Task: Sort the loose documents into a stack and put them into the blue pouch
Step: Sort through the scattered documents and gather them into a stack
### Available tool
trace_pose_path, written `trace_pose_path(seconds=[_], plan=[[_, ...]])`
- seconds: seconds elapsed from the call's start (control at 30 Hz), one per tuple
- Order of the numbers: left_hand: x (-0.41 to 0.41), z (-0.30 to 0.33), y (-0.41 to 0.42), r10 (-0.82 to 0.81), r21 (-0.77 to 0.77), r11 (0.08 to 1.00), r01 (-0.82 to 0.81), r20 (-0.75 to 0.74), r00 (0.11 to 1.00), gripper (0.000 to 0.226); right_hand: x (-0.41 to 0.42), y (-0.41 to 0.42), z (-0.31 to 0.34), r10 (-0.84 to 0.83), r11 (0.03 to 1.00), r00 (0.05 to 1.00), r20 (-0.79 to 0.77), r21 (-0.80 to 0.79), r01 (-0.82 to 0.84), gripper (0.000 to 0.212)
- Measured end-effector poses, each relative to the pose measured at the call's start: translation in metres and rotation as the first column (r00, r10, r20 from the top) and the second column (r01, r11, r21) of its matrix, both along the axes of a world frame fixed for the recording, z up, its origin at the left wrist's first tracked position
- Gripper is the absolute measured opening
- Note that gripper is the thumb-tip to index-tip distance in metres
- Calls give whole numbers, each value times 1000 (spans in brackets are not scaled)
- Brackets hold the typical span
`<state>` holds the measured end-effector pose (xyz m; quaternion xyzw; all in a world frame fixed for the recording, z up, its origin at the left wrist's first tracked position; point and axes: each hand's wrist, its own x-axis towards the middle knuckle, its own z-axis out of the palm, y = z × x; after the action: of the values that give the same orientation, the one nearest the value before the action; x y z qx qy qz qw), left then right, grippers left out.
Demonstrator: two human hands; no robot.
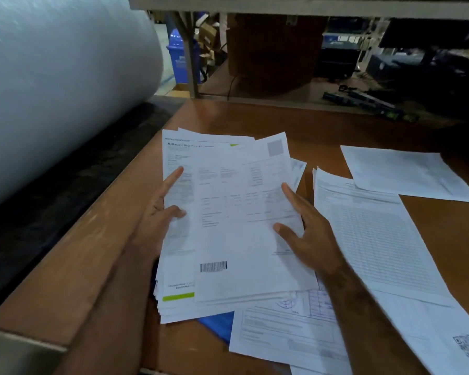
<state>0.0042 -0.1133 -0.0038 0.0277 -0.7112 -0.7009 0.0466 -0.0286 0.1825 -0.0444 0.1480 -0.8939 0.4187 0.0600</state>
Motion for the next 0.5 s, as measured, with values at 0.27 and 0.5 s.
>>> trace_pose_path(seconds=[0.27, 0.5], plan=[[-2, -1, -6, -10, 28, 1000, 9, 31, 999, 79, 2, -2, 12, 11, 1000, 1000, 8, -22, -11, 91], [-3, -3, -8, -50, 15, 999, 50, 31, 998, 79, 5, -3, 15, -27, 998, 999, 33, 59, 25, 109]])
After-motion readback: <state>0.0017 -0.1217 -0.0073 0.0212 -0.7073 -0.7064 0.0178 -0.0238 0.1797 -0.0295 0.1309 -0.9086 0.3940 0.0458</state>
